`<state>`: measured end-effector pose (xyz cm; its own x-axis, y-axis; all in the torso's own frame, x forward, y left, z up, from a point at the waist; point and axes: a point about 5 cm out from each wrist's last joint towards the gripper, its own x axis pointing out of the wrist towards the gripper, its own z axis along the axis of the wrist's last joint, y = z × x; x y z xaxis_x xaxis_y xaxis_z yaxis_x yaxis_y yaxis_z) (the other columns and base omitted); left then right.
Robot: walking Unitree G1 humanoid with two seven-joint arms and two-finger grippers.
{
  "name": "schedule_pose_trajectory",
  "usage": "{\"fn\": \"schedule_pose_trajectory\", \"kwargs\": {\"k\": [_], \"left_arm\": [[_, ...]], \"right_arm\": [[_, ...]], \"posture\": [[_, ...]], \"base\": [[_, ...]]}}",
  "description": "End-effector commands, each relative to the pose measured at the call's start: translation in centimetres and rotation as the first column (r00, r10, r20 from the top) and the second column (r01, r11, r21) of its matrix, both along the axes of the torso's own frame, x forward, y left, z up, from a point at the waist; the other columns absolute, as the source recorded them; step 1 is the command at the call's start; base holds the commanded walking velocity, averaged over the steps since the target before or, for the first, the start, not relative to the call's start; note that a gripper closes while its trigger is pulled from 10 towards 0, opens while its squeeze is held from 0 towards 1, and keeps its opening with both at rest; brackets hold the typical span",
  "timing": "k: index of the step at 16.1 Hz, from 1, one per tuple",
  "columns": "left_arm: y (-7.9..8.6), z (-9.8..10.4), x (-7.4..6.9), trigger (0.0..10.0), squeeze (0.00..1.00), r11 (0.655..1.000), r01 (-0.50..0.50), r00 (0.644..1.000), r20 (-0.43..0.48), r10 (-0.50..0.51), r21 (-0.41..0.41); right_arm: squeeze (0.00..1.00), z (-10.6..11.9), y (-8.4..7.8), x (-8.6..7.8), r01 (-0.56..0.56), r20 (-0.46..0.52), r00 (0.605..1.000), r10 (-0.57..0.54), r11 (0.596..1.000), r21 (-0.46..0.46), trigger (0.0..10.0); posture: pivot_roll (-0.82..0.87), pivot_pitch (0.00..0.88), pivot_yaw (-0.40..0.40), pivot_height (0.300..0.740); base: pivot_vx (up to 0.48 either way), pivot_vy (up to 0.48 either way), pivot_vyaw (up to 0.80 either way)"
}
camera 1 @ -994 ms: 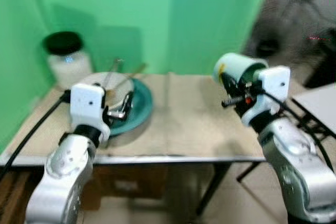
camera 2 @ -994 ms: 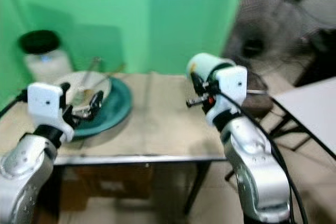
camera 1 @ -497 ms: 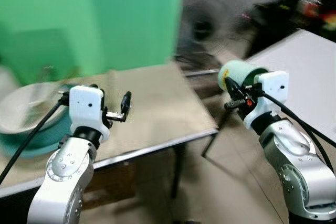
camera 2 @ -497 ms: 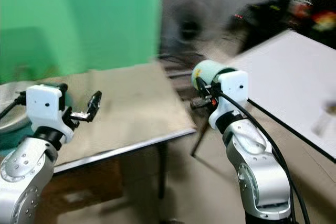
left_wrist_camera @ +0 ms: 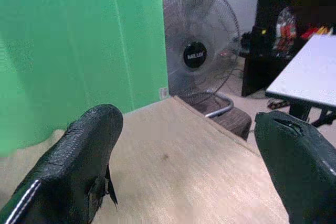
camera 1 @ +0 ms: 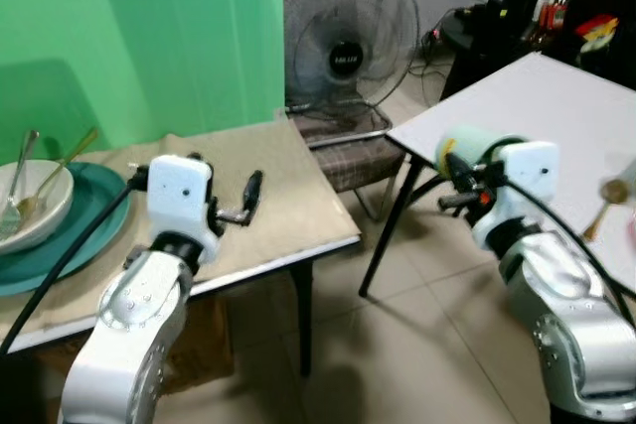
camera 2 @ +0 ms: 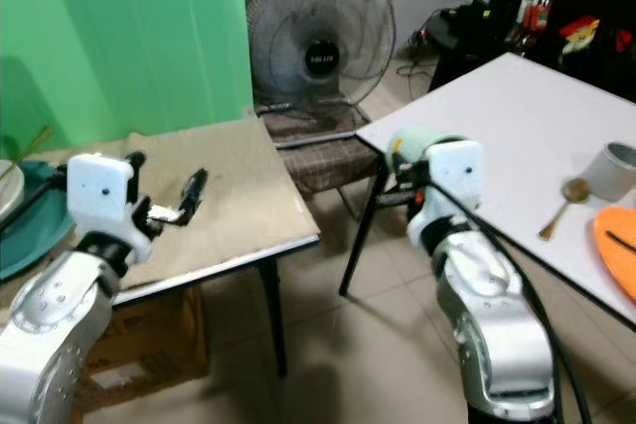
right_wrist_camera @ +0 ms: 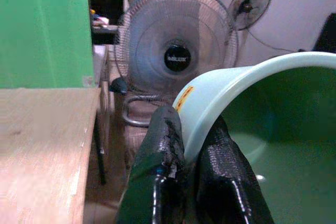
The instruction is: Setting the table
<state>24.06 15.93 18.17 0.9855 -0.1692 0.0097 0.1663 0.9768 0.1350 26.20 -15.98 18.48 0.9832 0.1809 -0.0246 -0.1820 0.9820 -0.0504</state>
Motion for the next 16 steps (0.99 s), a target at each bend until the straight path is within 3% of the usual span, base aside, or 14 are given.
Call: {"fn": "schedule_pose_trajectory", "kwargs": {"k": [1, 16], "left_arm": [[-0.4, 0.1, 0.1, 10.0, 0.00, 1.000, 0.020, 1.000, 0.002, -0.020, -0.005], [-0.4, -0.2, 1.2, 10.0, 0.00, 0.999, 0.044, 0.999, 0.002, -0.044, 0.000]], "right_arm": [[0.00, 0.4, -0.5, 0.2, 0.022, 0.012, 1.000, -0.022, 1.000, -0.008, 10.0], [0.00, 1.1, -0.4, 0.6, 0.032, 0.042, 0.999, -0.032, 0.999, -0.019, 10.0]], "posture": [[-0.09, 0.000, -0.014, 0.740], [-0.15, 0.000, 0.023, 0.740]], "base": [[0.000, -0.300, 0.00], [0.000, -0.295, 0.00]]}}
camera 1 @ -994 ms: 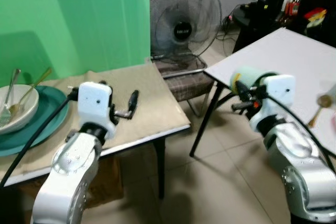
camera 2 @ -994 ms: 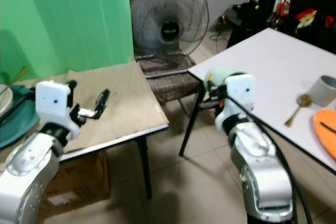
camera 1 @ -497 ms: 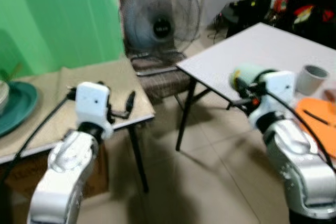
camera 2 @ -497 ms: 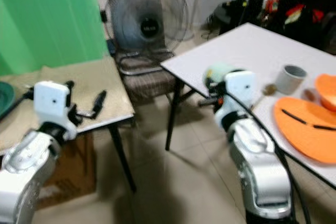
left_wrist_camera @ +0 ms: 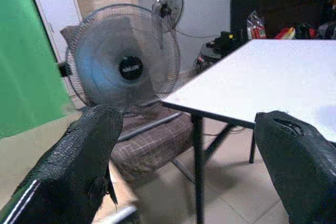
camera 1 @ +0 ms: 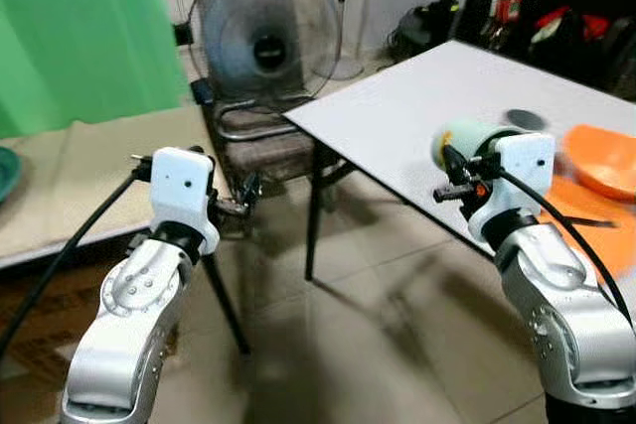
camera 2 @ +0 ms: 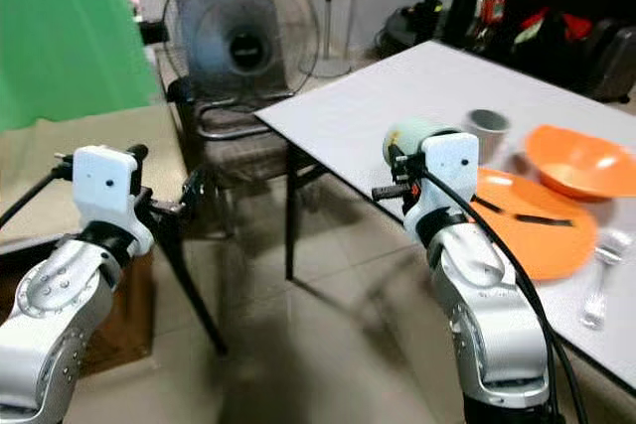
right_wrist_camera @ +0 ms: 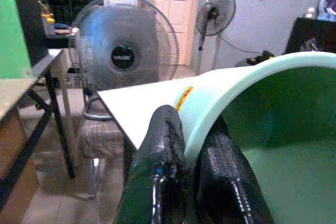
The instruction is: Setting the table
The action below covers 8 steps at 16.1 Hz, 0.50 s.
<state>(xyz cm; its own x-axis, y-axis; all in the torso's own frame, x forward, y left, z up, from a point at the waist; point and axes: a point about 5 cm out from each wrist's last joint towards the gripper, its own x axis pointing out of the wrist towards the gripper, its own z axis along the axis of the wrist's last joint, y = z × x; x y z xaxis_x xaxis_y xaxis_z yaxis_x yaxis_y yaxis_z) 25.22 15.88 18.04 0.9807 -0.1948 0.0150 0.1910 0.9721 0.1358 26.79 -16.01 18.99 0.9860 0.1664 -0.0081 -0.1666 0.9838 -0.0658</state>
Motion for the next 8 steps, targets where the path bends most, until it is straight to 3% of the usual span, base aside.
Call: {"fn": "schedule_pose_trajectory", "kwargs": {"k": [1, 8], "left_arm": [[-0.45, -0.13, 0.04, 10.0, 0.00, 1.000, 0.023, 1.000, -0.006, -0.023, 0.002], [-0.58, -0.04, 0.28, 10.0, 0.00, 0.999, 0.038, 0.999, -0.004, -0.038, 0.012]], "right_arm": [[0.00, 0.61, -0.40, -0.06, 0.020, 0.022, 1.000, -0.019, 1.000, -0.008, 10.0], [0.00, 0.42, -0.46, -0.13, 0.026, 0.014, 1.000, -0.026, 1.000, -0.009, 10.0]], "posture": [[-0.15, 0.000, 0.025, 0.740], [-0.14, 0.000, 0.031, 0.740]], "base": [[0.000, -0.296, 0.00], [0.000, -0.295, 0.00]]}}
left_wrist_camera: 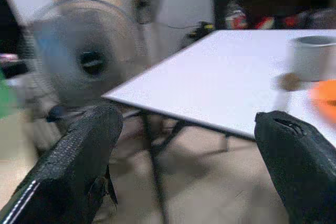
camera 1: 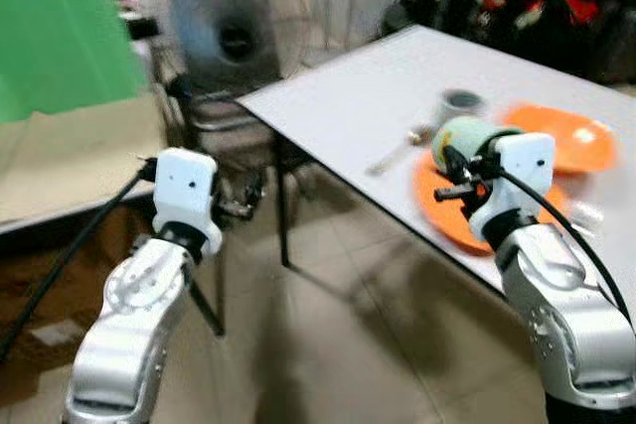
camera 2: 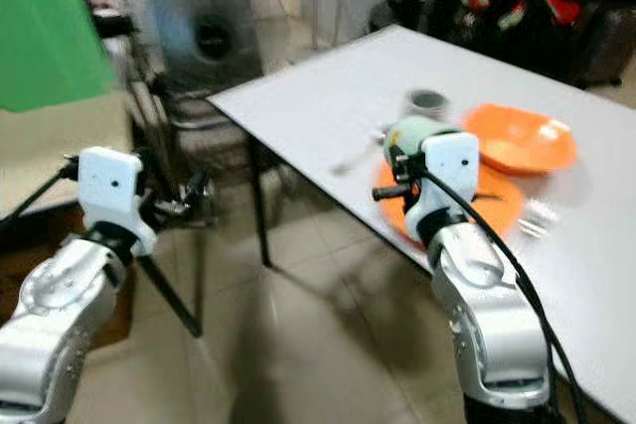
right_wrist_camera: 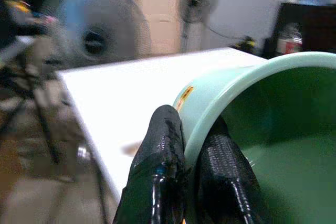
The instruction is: Setting the table
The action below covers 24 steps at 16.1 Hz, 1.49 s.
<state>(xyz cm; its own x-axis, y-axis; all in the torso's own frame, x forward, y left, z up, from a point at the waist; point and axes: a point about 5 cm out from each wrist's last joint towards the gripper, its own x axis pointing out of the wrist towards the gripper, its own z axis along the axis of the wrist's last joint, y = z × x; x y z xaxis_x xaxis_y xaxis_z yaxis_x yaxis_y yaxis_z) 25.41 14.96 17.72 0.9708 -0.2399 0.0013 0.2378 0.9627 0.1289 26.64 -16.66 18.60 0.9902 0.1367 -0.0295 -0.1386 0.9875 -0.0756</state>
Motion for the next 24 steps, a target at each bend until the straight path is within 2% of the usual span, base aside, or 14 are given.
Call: {"fn": "schedule_pose_trajectory", "kwargs": {"k": [1, 8, 14, 24], "left_arm": [[0.4, 0.3, 0.1, 10.0, 0.00, 1.000, -0.008, 1.000, 0.012, 0.007, 0.017], [0.2, 0.3, 0.3, 10.0, 0.00, 1.000, -0.008, 1.000, 0.016, 0.008, 0.011], [0.5, 0.2, 0.1, 10.0, 0.00, 1.000, -0.008, 1.000, 0.010, 0.008, 0.023], [0.7, 0.4, -0.1, 10.0, 0.00, 0.999, 0.007, 1.000, 0.013, -0.007, 0.049]], "right_arm": [[0.00, 0.7, 0.2, 0.0, -0.006, 0.030, 1.000, 0.006, 1.000, 0.003, 10.0], [0.00, 0.7, 0.2, 0.2, -0.014, 0.020, 1.000, 0.014, 1.000, -0.005, 10.0], [0.00, 0.7, 0.9, 0.3, -0.050, 0.023, 0.999, 0.050, 0.999, 0.003, 10.0], [0.00, -0.5, 1.5, 0.4, -0.106, -0.025, 0.994, 0.105, 0.994, -0.027, 10.0]], "posture": [[-0.15, 0.000, 0.032, 0.740], [-0.15, 0.000, 0.023, 0.740], [-0.13, 0.000, 0.042, 0.740], [-0.11, 0.000, 0.035, 0.740]], "base": [[0.000, -0.285, 0.00], [0.000, -0.275, 0.00], [0.000, -0.274, 0.00], [0.000, -0.261, 0.00]]}}
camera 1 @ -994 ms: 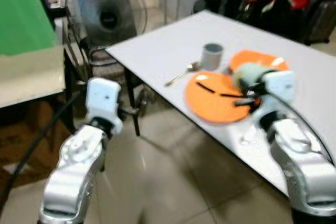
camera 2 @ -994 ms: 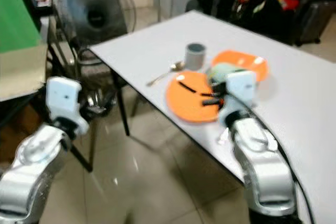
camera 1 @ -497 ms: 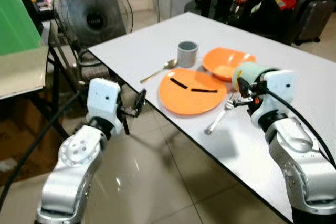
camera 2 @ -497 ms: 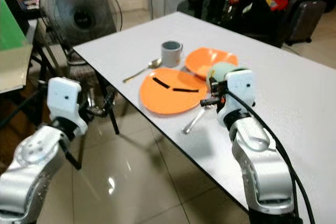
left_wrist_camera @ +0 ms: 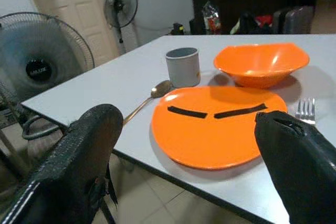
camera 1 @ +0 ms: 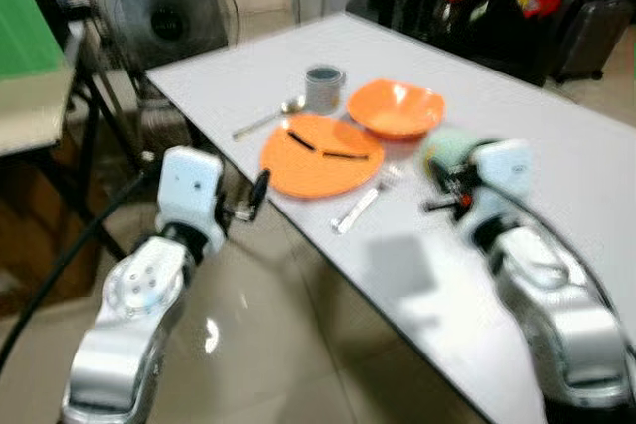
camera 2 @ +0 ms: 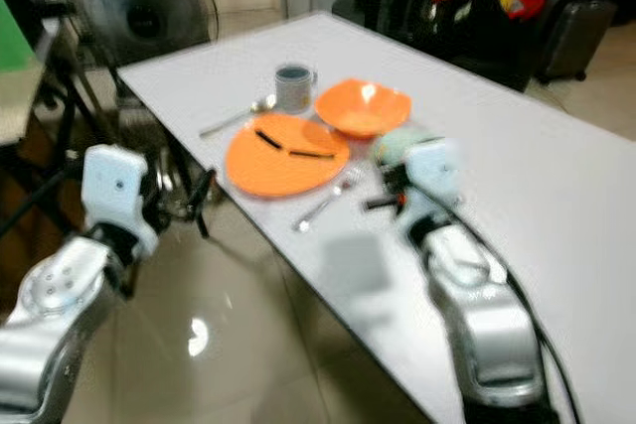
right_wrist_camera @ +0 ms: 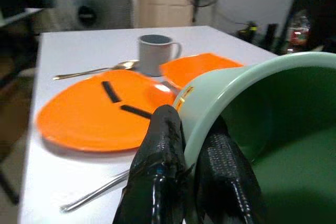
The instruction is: Setting the table
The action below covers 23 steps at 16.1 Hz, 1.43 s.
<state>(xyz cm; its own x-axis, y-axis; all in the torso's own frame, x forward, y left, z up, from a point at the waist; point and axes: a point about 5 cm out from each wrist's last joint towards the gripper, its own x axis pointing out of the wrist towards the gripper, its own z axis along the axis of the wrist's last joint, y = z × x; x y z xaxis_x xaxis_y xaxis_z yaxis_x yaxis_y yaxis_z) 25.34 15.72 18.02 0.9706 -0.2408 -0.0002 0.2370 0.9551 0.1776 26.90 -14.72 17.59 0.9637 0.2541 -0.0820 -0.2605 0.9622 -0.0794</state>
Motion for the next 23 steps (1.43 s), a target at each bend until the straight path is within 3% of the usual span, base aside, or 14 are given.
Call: {"fn": "schedule_pose_trajectory", "kwargs": {"k": [1, 11, 15, 17, 19, 21, 23], "left_arm": [[-0.1, 0.1, -0.1, 10.0, 0.00, 1.000, 0.008, 1.000, 0.003, -0.008, 0.002], [-0.3, 0.0, -0.1, 10.0, 0.00, 1.000, 0.026, 1.000, -0.002, -0.026, 0.008], [0.0, -0.1, -0.3, 10.0, 0.00, 1.000, -0.006, 1.000, -0.009, 0.006, -0.020], [0.0, -0.3, -0.6, 10.0, 0.00, 1.000, 0.002, 1.000, -0.023, -0.002, -0.017], [-0.4, -0.5, -0.9, 10.0, 0.00, 0.996, 0.082, 0.995, -0.053, -0.083, -0.017], [-0.8, -0.9, -1.3, 10.0, 0.00, 0.985, 0.171, 0.981, -0.092, -0.170, 0.008], [-0.7, -1.2, -1.7, 10.0, 0.00, 0.967, 0.251, 0.960, -0.139, -0.243, 0.047]], "right_arm": [[0.00, 0.5, -0.4, 0.1, 0.014, 0.026, 1.000, -0.014, 1.000, -0.014, 10.0], [0.00, 0.0, -0.7, -0.4, 0.031, 0.001, 1.000, -0.031, 1.000, -0.007, 10.0], [0.00, 0.2, -0.3, 0.0, -0.002, 0.001, 1.000, 0.002, 1.000, -0.025, 10.0], [0.00, 0.2, -0.3, 0.9, -0.016, -0.017, 1.000, 0.015, 0.998, -0.061, 10.0], [0.00, 0.0, -0.2, 2.3, -0.063, -0.046, 0.997, 0.057, 0.988, -0.142, 10.0], [0.00, -0.2, -0.3, 4.2, -0.094, -0.066, 0.994, 0.081, 0.971, -0.221, 10.0], [0.00, -0.4, -0.4, 7.2, -0.165, -0.119, 0.984, 0.133, 0.930, -0.329, 10.0]], "posture": [[-0.11, 0.000, 0.035, 0.740], [-0.11, 0.000, 0.042, 0.740], [-0.11, 0.000, 0.022, 0.740], [-0.11, 0.000, 0.018, 0.740], [-0.10, 0.000, 0.020, 0.740], [-0.10, 0.000, 0.020, 0.740], [-0.10, 0.000, 0.023, 0.740]], "base": [[0.000, -0.255, 0.00], [0.000, -0.253, -0.13], [0.000, 0.000, 0.00], [0.000, 0.000, 0.00], [0.000, 0.000, 0.00], [0.000, 0.000, 0.00], [0.000, 0.000, 0.00]]}}
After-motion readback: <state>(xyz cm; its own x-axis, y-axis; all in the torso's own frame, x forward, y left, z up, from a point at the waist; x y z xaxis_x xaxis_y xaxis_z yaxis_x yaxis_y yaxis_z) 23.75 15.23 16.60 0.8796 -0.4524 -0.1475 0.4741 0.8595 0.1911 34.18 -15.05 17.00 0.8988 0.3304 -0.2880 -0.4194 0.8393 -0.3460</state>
